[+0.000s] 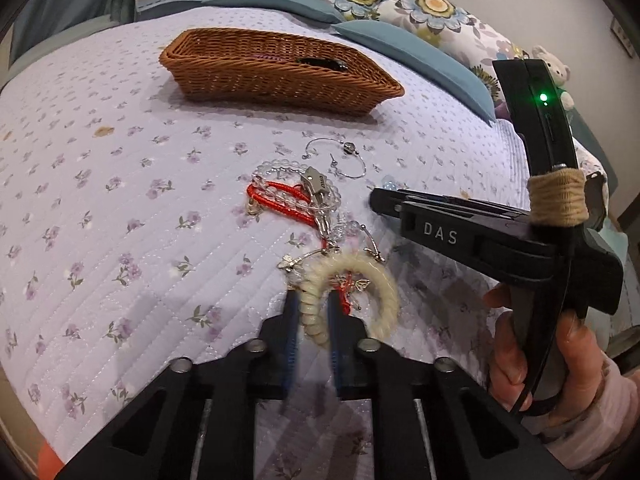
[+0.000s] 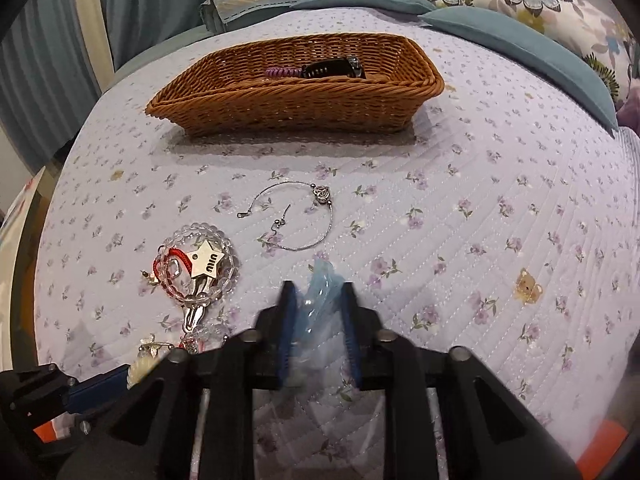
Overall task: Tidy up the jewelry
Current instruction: 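Grasp the cream coil hair tie with the left gripper while the right gripper grasps the light blue hair clip, then carry the hair tie and clip into the basket and open both grippers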
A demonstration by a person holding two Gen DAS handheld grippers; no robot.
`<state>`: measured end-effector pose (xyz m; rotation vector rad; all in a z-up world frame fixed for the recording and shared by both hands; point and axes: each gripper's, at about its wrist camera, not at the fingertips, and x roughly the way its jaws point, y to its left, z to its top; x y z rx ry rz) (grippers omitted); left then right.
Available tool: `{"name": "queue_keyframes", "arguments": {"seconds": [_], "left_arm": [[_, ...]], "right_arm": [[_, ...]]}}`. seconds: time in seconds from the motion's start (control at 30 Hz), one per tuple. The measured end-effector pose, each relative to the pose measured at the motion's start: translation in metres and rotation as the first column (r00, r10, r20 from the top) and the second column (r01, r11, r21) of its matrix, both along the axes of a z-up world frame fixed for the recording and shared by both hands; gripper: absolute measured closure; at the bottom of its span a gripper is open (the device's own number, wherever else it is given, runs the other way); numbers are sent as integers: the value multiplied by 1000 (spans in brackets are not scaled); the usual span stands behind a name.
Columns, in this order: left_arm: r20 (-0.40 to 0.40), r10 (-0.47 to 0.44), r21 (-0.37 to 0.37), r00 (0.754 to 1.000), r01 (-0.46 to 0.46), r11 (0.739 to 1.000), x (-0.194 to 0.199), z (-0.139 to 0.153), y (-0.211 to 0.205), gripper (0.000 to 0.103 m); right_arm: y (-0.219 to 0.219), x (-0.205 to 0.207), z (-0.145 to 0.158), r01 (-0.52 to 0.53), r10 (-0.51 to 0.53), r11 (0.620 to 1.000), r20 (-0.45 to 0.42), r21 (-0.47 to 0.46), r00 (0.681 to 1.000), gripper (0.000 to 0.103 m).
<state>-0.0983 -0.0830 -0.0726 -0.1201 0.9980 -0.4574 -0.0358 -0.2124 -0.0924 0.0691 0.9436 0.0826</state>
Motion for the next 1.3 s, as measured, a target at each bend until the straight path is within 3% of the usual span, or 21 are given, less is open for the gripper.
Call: {"name": "queue_keyframes", "arguments": {"seconds": [0.17,0.47,0.6,0.8,1.0,1.13,1.3], "left_arm": [[23,3,-19,1000,-3,1000,-2,5,4,92],[107,76,-118,991,-63,991,2,34,20,93],[150,105,-127,983,-86,988,16,53,22,93],[228,139,-127,964,-112,986,68,92,22,93],[262,145,-101,954,-122,987,136,117,15,93],[258,175,-89,950,-157,983,187,115,15,93],[220,219,-74,951,-208,975,240,87,20,93]], "right_arm": [[-12,-10,8,-44,39,994,46,104,998,89],[-20,-20,38,-87,66,985,141,147,988,89],[-22,-13,58,-100,74,985,184,138,980,89],[-30,32,98,-120,80,983,259,143,963,89],[-30,100,112,-111,62,979,272,172,960,89],[-30,150,110,-109,53,968,239,226,970,89],[-22,200,96,-107,59,960,189,258,980,89]]}}
